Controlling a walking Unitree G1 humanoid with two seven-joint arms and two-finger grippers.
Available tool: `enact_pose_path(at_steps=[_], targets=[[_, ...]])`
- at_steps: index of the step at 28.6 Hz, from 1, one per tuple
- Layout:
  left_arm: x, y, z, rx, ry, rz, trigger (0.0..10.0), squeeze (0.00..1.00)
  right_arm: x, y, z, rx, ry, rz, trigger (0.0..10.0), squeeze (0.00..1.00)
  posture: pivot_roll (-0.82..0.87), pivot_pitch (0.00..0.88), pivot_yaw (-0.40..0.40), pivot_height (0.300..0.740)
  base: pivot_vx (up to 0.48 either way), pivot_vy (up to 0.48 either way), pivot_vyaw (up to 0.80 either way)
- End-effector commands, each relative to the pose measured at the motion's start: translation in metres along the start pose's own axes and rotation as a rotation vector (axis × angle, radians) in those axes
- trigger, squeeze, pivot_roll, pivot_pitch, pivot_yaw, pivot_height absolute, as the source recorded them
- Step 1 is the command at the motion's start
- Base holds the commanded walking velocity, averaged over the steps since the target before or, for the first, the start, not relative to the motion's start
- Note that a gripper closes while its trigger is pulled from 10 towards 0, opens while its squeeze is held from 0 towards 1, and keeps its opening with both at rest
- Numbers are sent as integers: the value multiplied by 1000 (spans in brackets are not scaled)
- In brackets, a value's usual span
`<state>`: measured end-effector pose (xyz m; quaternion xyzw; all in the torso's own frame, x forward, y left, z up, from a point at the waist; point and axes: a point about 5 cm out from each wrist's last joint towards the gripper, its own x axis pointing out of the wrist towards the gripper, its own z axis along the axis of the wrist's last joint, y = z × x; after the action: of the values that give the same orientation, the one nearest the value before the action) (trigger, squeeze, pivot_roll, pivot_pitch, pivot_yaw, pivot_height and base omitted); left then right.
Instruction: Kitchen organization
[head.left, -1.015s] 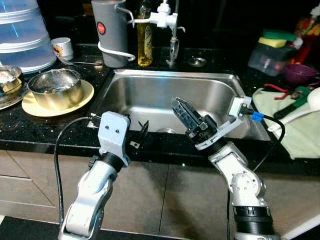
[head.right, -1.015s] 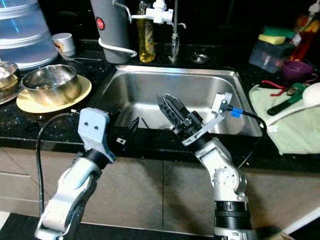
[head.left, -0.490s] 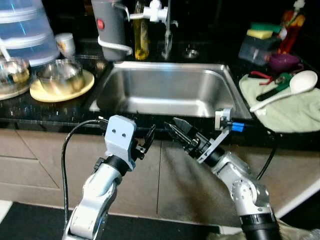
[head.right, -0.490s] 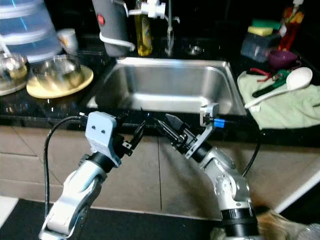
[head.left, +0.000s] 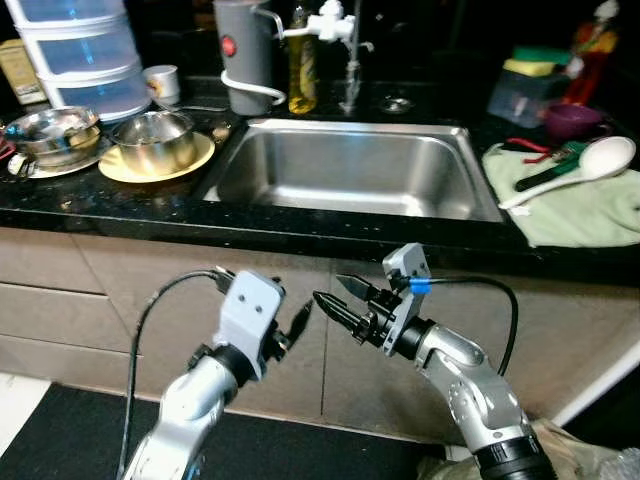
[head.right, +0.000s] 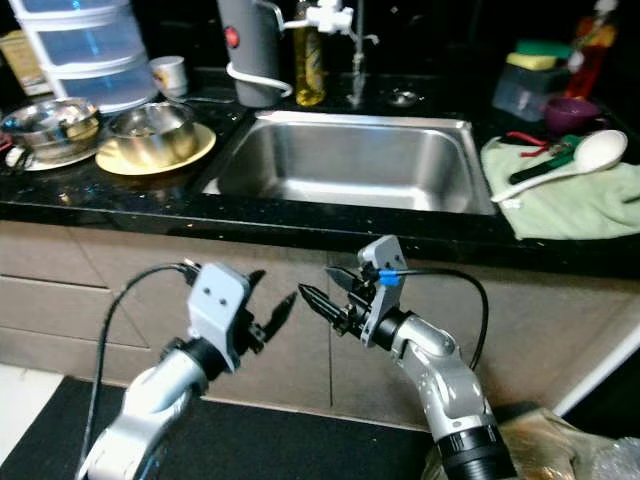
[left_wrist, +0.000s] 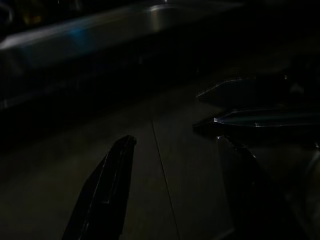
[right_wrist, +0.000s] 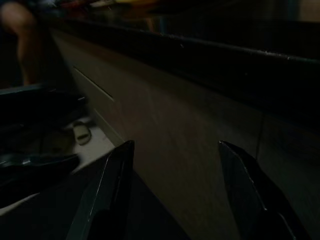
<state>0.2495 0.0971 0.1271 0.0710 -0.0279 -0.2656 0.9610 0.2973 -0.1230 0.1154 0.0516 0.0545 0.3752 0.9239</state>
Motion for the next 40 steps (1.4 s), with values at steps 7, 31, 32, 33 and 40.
enact_pose_path(at_steps=[7, 31, 32, 33, 40], targets=[[-1, 18, -14, -99, 40, 76, 10000, 0, 9, -1, 0, 2, -5, -17, 10000, 0, -27, 0, -20, 740, 0, 0, 800], [5, 31, -19, 25, 65, 178, 10000, 0, 6, -13, 6, 39, -112, -88, 10000, 0, -24, 0, -19, 740, 0, 0, 800], [5, 30, -19, 26, 63, 178, 10000, 0, 6, -11, 6, 42, -120, -67, 10000, 0, -22, 0, -20, 740, 0, 0, 800], [6, 30, -19, 25, 62, 178, 10000, 0, 6, -9, 7, 52, -130, -51, 10000, 0, -21, 0, -20, 740, 0, 0, 800], [7, 30, -20, 18, 59, 172, 10000, 0, 6, -8, 9, 77, -154, -27, 10000, 0, -20, 0, -24, 740, 0, 0, 796]])
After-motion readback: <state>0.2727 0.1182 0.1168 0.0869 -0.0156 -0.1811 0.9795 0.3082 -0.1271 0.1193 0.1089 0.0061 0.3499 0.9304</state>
